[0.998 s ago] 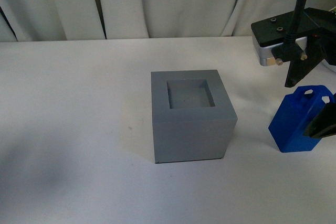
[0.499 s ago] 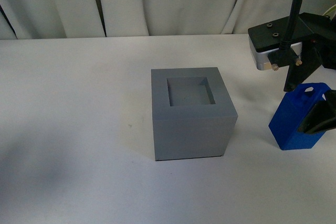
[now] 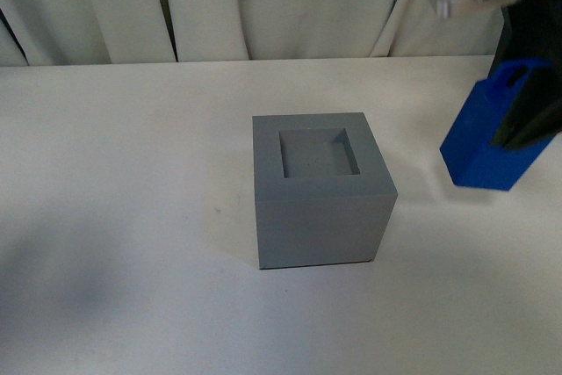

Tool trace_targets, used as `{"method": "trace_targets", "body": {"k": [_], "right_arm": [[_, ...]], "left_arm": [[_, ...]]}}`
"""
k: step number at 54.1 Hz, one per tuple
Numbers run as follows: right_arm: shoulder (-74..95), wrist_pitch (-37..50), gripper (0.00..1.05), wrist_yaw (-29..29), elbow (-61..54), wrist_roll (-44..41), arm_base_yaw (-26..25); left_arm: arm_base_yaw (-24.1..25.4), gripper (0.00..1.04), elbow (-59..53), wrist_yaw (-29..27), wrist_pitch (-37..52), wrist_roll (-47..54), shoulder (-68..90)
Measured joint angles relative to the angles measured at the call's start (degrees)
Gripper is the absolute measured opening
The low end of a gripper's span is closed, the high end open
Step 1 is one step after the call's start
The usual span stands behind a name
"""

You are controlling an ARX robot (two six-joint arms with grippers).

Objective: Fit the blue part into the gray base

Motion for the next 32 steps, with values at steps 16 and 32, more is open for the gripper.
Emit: {"method": "trace_targets", "body": {"k": [16,32], "right_arm": [[-0.2,-7.1,0.47,-3.3,11.4,2.2,4.6],[2.3,-8.5,0.47,-3.8,14.7,3.9,12.3]], "left_arm": [[0.0,0.99,0.0,0.0,0.0,0.0,0.0],[0.0,0.99,0.0,0.0,0.0,0.0,0.0]]}}
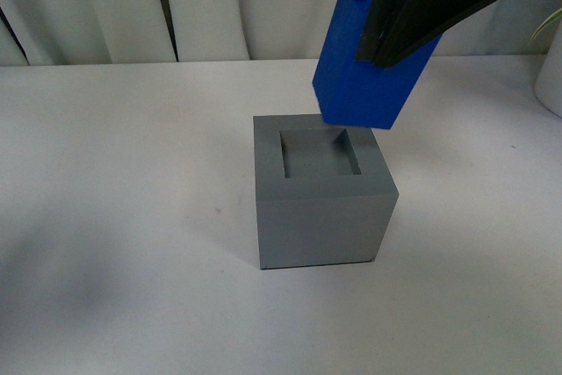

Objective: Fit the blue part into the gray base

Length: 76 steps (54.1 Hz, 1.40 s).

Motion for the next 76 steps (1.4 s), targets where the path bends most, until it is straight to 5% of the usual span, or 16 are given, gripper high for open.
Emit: {"method": "trace_targets", "body": {"k": [76], "right_arm": [[3.3,3.8,0.47,3.0,-3.4,1.0,3.8]], "left_arm": [[0.0,0.99,0.0,0.0,0.0,0.0,0.0]]}}
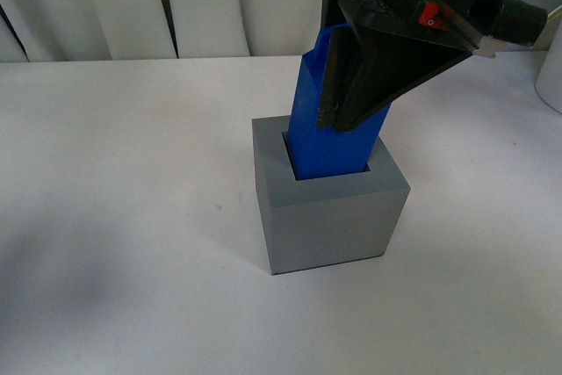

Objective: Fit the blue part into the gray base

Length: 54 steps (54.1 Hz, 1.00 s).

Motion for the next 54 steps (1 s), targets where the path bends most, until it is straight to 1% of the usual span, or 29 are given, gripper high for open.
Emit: {"method": "trace_targets", "body": {"k": [13,19,20,28,30,35,47,54], "right_arm": [[0.2,-0.2,0.47,0.2,0.0,0.0,0.0],[0.3,0.2,0.69,-0.1,-0.2,0.4,0.0],[0.3,0.3,0.74,-0.2,-0.3,0.4,-0.1],[-0.1,1.2,0.96,-1.6,-1.0,0.6,-0.8],[-0.3,1.2,0.99,-2.1,-1.1,0.7,-1.1],[-1.6,2.3,0.97,-4.2,-2.3,0.9,-2.3],[-11.9,7.0,0.97,-12.2,-10.0,1.5,-6.9],[-16.9,9.9,0.97,-14.8,-14.5,1.8,-8.8]], "left_arm": [[0.0,0.99,0.0,0.0,0.0,0.0,0.0],[0.0,0.99,0.0,0.0,0.0,0.0,0.0],[0.0,0.99,0.0,0.0,0.0,0.0,0.0],[0.0,0.99,0.0,0.0,0.0,0.0,0.0],[0.0,0.99,0.0,0.0,0.0,0.0,0.0],[0.0,0.99,0.0,0.0,0.0,0.0,0.0],[0.0,0.99,0.0,0.0,0.0,0.0,0.0],[0.0,0.99,0.0,0.0,0.0,0.0,0.0]]}}
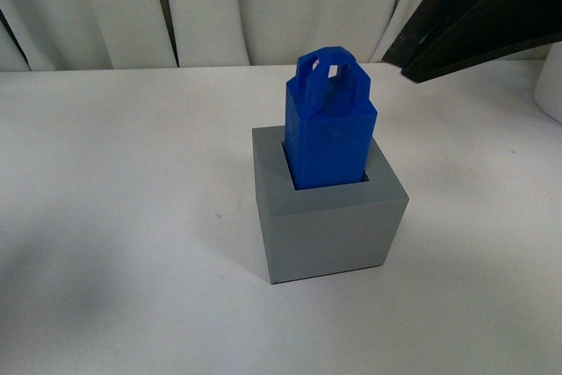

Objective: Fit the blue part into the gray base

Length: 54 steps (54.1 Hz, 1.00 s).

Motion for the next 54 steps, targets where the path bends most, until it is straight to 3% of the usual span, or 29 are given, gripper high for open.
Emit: {"method": "trace_targets", "body": {"k": [11,18,23,36,38,39,41,47,50,54], "right_arm": [[-10.3,11.4,0.97,-6.4,-12.5,4.3,-4.9],[-18.3,21.4,0.97,-11.8,-22.5,11.0,-8.4],[-23.2,30.4,0.97,-12.5,-29.0,16.9,-9.8],[-23.8,31.8,0.97,-12.8,-30.3,21.0,-10.0],[-25.4,39.6,0.93,-4.7,-33.6,25.8,-8.5],[-27.4,49.1,0.88,5.7,-38.1,30.7,-7.3],[-29.1,58.5,0.82,15.0,-42.8,35.4,-6.8],[-33.7,80.7,0.66,33.4,-54.6,51.7,-7.1],[-36.0,88.0,0.57,37.6,-58.9,58.2,-8.0],[-38.8,92.7,0.45,37.8,-63.4,63.3,-9.4]], "left_arm": [[0.0,0.99,0.0,0.0,0.0,0.0,0.0],[0.0,0.99,0.0,0.0,0.0,0.0,0.0],[0.0,0.99,0.0,0.0,0.0,0.0,0.0],[0.0,0.99,0.0,0.0,0.0,0.0,0.0],[0.0,0.99,0.0,0.0,0.0,0.0,0.0],[0.0,0.99,0.0,0.0,0.0,0.0,0.0],[0.0,0.99,0.0,0.0,0.0,0.0,0.0],[0.0,0.99,0.0,-0.2,0.0,0.0,0.0],[0.0,0.99,0.0,-0.2,0.0,0.0,0.0],[0.0,0.99,0.0,-0.1,0.0,0.0,0.0]]}}
